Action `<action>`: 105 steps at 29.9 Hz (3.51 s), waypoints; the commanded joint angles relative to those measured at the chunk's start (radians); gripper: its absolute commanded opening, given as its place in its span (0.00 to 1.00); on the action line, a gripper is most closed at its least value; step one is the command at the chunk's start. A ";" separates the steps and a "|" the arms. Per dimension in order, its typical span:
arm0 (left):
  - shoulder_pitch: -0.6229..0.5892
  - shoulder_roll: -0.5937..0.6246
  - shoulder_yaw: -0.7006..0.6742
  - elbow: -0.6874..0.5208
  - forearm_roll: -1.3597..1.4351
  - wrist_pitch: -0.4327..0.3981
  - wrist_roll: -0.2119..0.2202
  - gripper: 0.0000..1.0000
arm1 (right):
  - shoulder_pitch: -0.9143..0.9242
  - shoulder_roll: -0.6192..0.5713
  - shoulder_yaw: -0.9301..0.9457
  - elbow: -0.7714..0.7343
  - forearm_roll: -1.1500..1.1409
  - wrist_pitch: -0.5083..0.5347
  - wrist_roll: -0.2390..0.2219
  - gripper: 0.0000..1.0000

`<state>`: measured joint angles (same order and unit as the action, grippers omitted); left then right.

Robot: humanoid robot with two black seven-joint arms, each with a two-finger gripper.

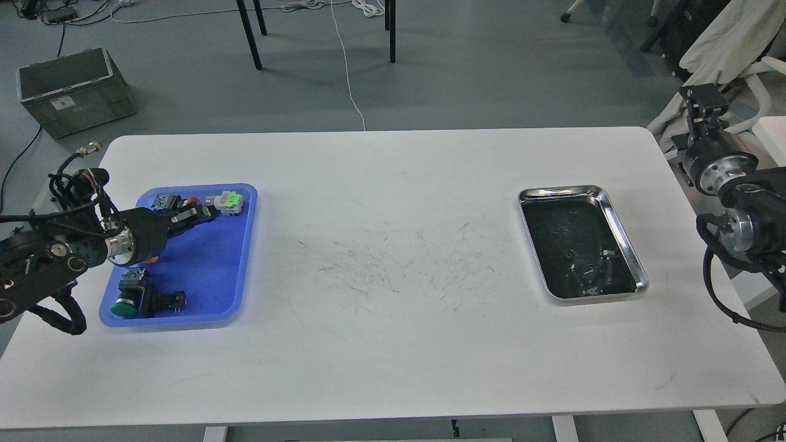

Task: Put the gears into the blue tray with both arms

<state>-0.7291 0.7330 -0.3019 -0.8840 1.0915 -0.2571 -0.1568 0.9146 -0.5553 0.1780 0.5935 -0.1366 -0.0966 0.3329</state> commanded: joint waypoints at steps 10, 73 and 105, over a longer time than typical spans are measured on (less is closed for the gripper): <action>0.004 0.005 0.001 0.007 0.005 -0.027 -0.010 0.08 | 0.000 0.000 0.000 -0.001 -0.001 0.000 0.000 0.95; -0.184 -0.037 -0.143 0.005 -0.541 0.162 -0.009 0.82 | 0.007 -0.342 -0.002 0.405 -0.161 0.012 0.008 0.96; -0.259 -0.279 -0.269 0.338 -0.886 0.203 0.080 0.91 | 0.104 -0.370 -0.051 0.453 -1.405 0.331 0.006 0.95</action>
<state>-0.9884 0.4519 -0.5664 -0.5475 0.2170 -0.0531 -0.0766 1.0142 -0.9497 0.1267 1.0446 -1.4326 0.2245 0.3353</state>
